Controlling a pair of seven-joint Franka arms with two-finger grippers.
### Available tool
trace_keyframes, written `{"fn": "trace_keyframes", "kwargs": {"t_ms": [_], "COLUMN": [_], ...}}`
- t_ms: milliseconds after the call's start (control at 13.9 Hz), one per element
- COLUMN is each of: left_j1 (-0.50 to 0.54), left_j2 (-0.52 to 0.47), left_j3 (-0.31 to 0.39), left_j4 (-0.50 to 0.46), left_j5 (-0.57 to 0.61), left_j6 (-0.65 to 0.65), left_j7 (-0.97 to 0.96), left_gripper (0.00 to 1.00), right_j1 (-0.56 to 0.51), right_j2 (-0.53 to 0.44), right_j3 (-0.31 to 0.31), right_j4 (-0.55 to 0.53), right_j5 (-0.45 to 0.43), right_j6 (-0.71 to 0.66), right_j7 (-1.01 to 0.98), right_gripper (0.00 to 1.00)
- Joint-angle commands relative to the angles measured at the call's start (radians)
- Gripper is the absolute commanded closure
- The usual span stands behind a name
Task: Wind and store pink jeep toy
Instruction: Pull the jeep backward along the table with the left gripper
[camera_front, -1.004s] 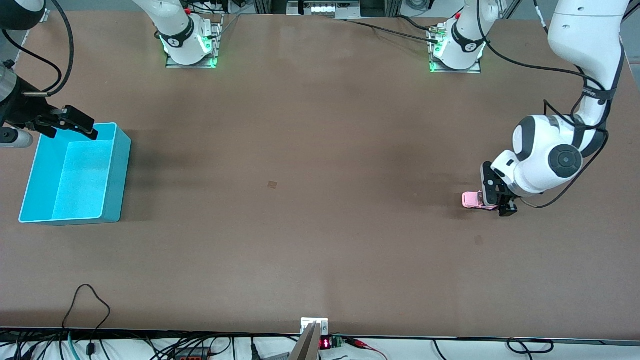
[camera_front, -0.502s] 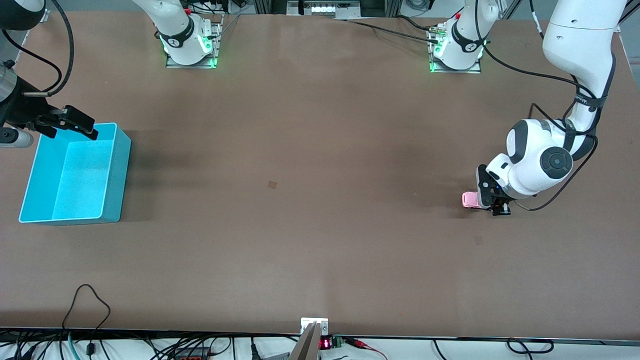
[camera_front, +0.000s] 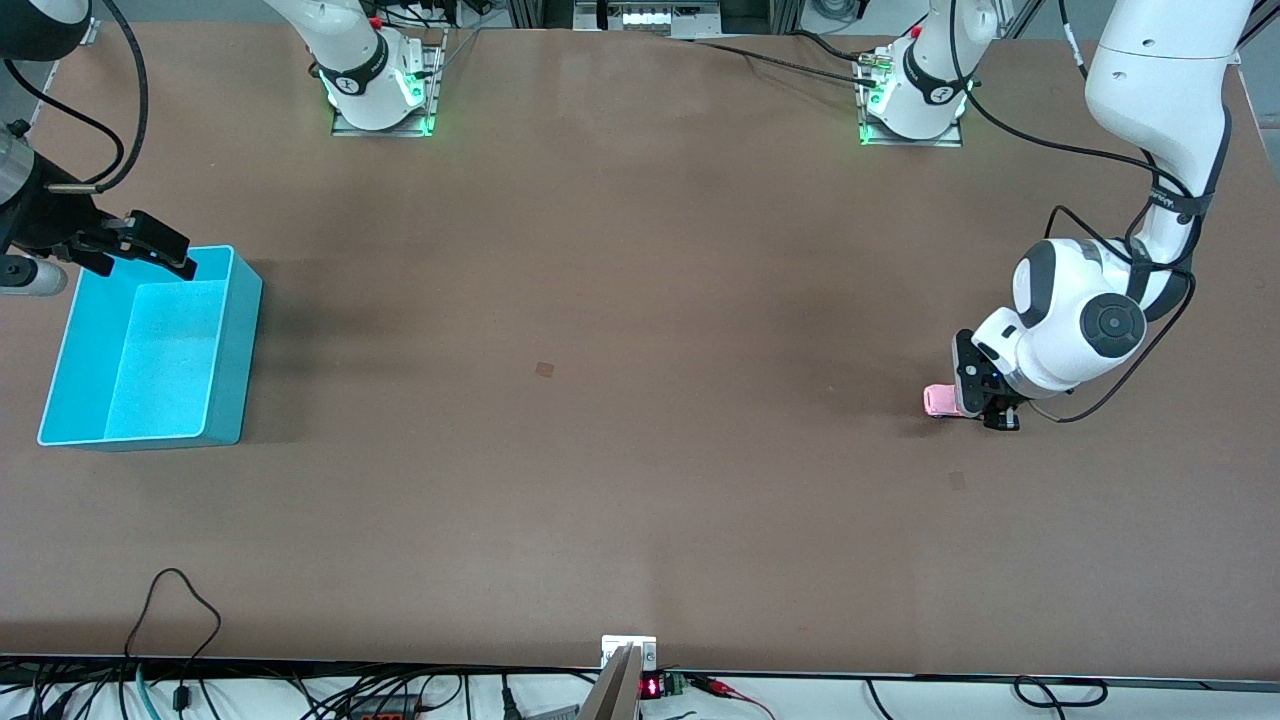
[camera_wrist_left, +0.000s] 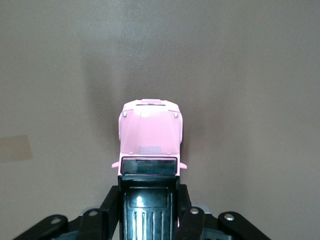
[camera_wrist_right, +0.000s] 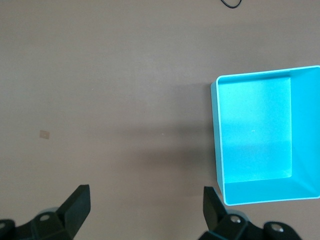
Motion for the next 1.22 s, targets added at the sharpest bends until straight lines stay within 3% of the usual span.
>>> {"fn": "trace_keyframes", "kwargs": {"t_ms": [0, 717, 1147], "left_j1": [0.008, 0.262, 0.333], "left_j2": [0.03, 0.126, 0.168], "left_j3": [-0.003, 0.001, 0.001], "left_j4": [0.011, 0.08, 0.136], "left_j5": [0.022, 0.022, 0.022], "left_j6": [0.001, 0.002, 0.004], "left_j7": [0.068, 0.293, 0.432], "left_gripper": [0.76, 0.78, 0.78], "right_j1": [-0.016, -0.016, -0.016], "right_j2": [-0.001, 0.0, 0.0], "right_j3": [0.012, 0.012, 0.012], "right_j4": [0.004, 0.004, 0.004], "right_j5": [0.011, 0.013, 0.013], "right_j6": [-0.012, -0.012, -0.012], "right_j7": [-0.012, -0.012, -0.012], "right_gripper": [0.0, 0.0, 0.0]}}
